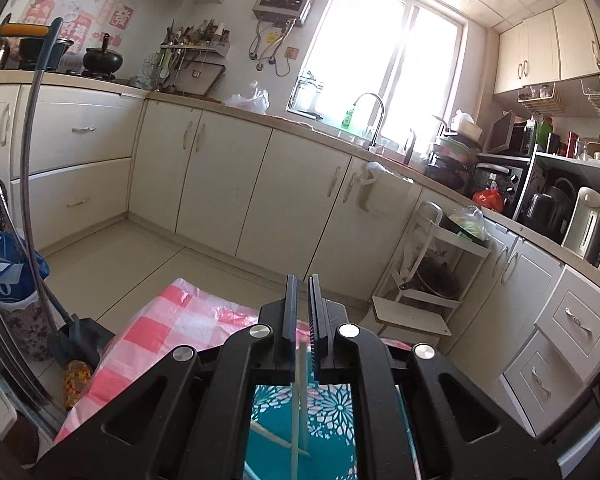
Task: Organize utensils
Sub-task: 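Lift the chopstick with the left tool and release it into the bin, then grasp a chopstick with the right tool and raise it over the bin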
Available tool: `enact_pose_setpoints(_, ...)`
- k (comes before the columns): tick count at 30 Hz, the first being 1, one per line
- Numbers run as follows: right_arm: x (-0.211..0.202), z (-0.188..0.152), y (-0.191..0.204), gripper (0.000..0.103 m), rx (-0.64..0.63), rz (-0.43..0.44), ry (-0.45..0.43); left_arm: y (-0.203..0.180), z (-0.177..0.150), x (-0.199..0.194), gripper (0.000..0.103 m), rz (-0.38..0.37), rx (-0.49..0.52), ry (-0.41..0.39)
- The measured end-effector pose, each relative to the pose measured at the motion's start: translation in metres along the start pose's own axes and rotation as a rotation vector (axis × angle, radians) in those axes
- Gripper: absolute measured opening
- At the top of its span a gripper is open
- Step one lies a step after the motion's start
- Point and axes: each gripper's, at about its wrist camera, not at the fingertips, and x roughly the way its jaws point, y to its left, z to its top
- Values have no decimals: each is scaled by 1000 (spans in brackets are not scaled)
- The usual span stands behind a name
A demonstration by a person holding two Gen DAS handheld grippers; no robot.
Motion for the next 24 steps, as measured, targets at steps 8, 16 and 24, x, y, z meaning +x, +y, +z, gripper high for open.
enact_pose_setpoints(8,-4,-1,-5,38,24,21,11,32,-19,-56,53,49,-1,48)
enact_pose_setpoints(16,-6,-3,-7,38,37,19,21,69,-67,-130,74,104,-7,130)
enact_pose_setpoints(24,1,2,11,34,17,-131,29,85,-104,-158,80,64,-34,255)
